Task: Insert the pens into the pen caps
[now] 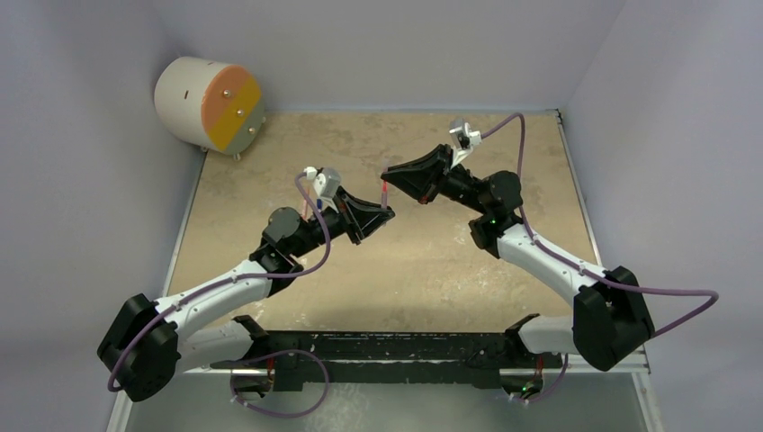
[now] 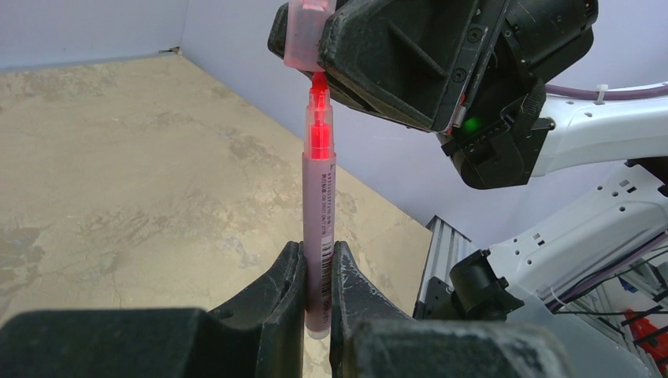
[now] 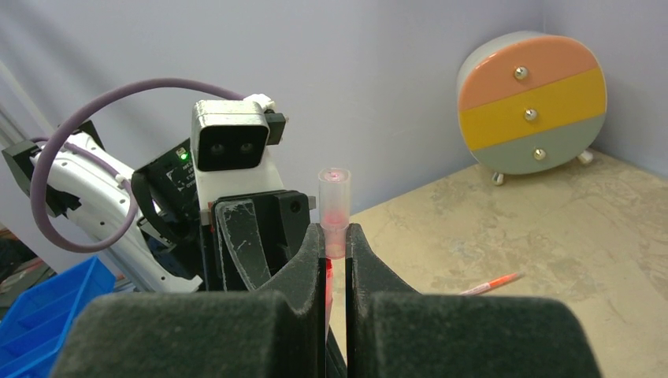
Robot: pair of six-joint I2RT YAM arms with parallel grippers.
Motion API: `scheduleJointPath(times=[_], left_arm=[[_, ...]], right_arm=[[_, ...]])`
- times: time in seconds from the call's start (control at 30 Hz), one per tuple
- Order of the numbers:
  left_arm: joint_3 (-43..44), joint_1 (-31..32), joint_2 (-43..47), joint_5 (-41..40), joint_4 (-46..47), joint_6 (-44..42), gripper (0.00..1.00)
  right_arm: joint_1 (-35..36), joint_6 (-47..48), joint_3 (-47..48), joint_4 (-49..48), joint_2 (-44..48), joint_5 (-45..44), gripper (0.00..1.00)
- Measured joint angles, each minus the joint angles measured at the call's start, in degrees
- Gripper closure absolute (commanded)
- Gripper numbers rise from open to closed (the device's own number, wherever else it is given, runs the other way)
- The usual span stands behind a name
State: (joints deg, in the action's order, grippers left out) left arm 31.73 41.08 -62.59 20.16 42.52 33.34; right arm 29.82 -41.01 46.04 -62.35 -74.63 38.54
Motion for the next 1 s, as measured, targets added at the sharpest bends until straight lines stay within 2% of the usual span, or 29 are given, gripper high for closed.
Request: scheduleJointPath(times=[1.0], left_arm=[[0.00, 0.00, 2.14, -0.83, -3.41, -0.24, 1.00]], right_arm=[[0.00, 0.02, -0.42, -0.13, 0.00, 0.04, 1.00]])
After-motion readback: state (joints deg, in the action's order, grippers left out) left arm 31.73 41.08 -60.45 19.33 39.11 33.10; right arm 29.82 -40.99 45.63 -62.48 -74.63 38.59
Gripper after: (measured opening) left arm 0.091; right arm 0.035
